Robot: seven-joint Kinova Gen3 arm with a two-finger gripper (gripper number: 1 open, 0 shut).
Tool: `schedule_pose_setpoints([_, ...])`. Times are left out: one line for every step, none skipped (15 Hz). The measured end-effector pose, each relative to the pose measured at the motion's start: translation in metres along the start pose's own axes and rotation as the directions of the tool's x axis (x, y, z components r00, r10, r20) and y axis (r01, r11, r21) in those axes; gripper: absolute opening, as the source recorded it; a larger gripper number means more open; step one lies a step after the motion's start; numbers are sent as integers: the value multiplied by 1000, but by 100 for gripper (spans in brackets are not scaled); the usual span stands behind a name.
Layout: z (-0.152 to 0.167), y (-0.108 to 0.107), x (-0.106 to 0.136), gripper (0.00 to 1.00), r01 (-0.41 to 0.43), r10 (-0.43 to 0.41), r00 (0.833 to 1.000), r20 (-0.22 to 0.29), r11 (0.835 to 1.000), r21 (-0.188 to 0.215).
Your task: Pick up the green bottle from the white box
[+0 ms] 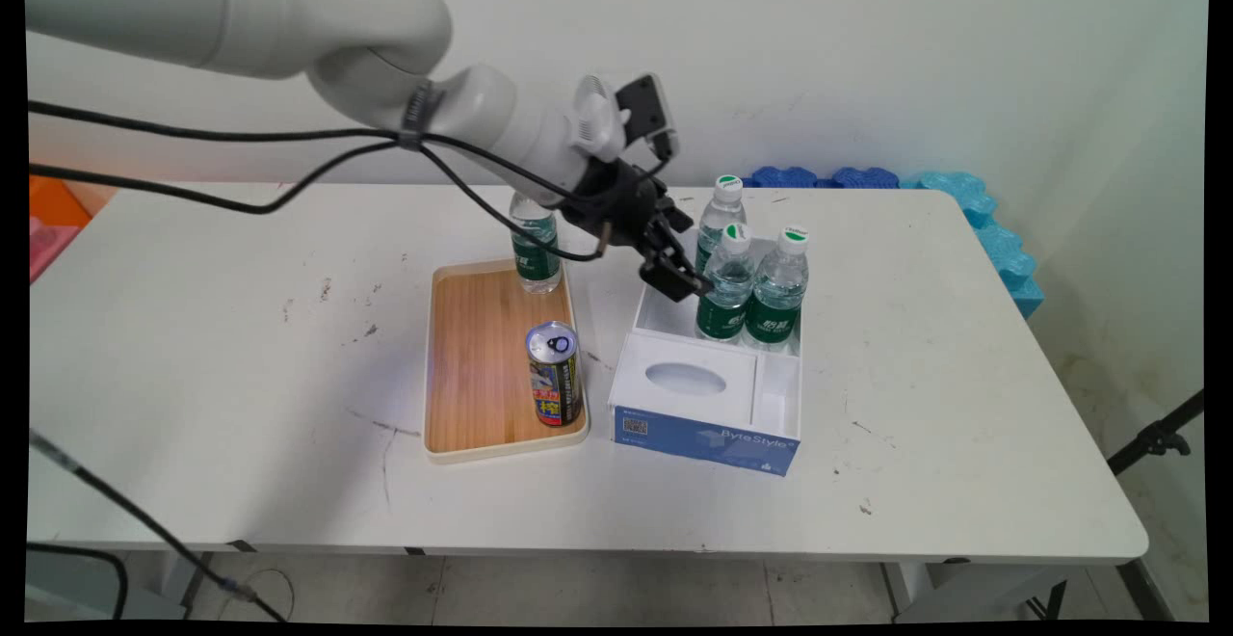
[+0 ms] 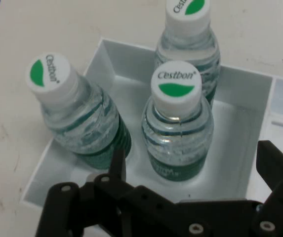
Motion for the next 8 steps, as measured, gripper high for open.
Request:
schedule_pose_setpoints([8,0,1,100,-1,1,1000,0,1000,0])
schedule_pose_setpoints([15,0,2,100,-2,2,1000,1,1000,0])
schedule_pose_setpoints([22,0,3,100,-4,4,1000,1,1000,-1])
schedule_pose_setpoints([28,0,3,100,-5,5,1000,3,1000,-2])
schedule_pose_setpoints([33,1,3,100,-6,6,1000,4,1000,-2])
schedule_pose_setpoints([38,1,4,100,-8,8,1000,5,1000,-4])
schedule_pose_setpoints([43,1,5,100,-10,10,1000,6,1000,-4])
schedule_pose_setpoints([47,2,5,100,-12,12,1000,7,1000,-4])
